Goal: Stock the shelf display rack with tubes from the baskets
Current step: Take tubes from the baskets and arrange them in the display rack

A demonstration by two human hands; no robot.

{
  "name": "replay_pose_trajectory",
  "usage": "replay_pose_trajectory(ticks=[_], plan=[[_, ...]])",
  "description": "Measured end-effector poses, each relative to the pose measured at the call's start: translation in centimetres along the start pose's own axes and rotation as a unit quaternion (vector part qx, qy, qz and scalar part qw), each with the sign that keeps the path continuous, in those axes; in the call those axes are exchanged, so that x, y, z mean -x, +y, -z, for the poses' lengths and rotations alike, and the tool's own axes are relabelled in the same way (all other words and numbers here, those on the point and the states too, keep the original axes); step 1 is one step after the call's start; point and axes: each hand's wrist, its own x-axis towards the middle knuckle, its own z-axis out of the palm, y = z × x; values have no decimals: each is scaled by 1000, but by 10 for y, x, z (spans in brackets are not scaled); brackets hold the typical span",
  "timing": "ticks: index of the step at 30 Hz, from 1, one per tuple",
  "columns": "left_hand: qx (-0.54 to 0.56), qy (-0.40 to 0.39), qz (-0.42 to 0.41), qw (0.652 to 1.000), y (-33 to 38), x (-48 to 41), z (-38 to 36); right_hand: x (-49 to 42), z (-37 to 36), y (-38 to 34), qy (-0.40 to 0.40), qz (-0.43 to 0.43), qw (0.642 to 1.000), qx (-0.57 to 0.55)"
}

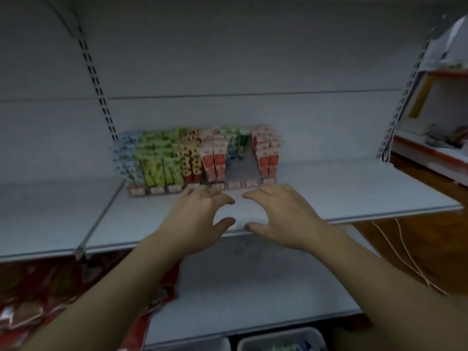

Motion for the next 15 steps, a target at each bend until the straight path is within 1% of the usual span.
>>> replay_pose_trajectory(ticks=[4, 7, 9, 11, 13, 15], plan=[[31, -19, -17, 999, 20, 36, -43, 36, -33, -8, -66, -20, 998, -16], [49, -83, 15, 995, 34, 55, -83, 54, -69, -6, -164, -52, 985, -24], [75, -143, 48, 986, 40, 65, -114, 64, -98, -4, -247, -79, 964, -48], [99, -201, 82, 971, 43, 75, -147, 76, -129, -1, -305, -89, 947, -44], [111, -257, 100, 955, 47, 89, -180, 90, -157, 3, -360, -98, 927, -39], [113, -298, 105, 942, 51, 100, -208, 103, -183, 7, -416, -111, 901, -51]])
